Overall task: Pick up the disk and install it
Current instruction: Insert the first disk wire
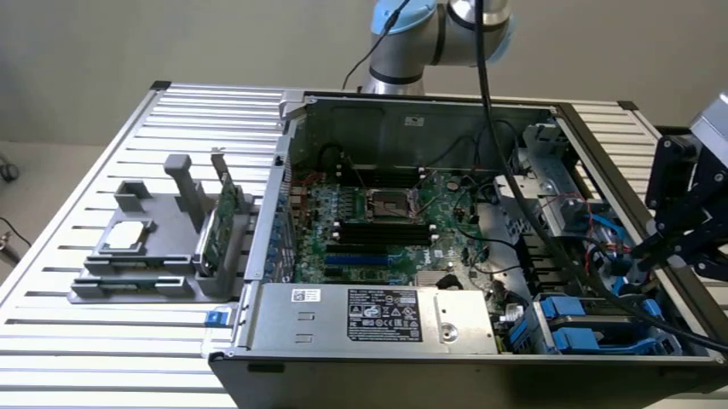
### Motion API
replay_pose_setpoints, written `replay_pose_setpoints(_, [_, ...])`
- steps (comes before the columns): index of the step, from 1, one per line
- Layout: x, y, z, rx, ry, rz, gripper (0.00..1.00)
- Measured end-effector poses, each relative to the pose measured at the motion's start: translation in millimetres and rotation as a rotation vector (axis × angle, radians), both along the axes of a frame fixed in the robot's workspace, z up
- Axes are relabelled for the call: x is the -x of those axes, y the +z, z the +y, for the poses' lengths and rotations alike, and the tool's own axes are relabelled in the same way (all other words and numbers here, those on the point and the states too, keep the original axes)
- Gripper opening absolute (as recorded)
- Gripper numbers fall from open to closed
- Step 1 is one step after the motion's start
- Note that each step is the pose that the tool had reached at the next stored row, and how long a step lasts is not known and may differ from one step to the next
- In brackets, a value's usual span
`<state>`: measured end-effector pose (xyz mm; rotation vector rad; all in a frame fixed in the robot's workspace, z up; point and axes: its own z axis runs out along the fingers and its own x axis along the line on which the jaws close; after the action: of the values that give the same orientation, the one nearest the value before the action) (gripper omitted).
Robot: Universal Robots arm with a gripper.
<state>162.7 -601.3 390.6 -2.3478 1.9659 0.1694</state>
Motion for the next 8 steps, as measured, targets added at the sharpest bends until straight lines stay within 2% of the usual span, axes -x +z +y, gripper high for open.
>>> replay_pose_setpoints(5, [-3.0,-9.1,1.8,0.0018,0.029,-0.0002,0.19])
replay_pose_setpoints(8, [-8.3,-10.6,2.1,0.0021,0.037,-0.0002,0.19])
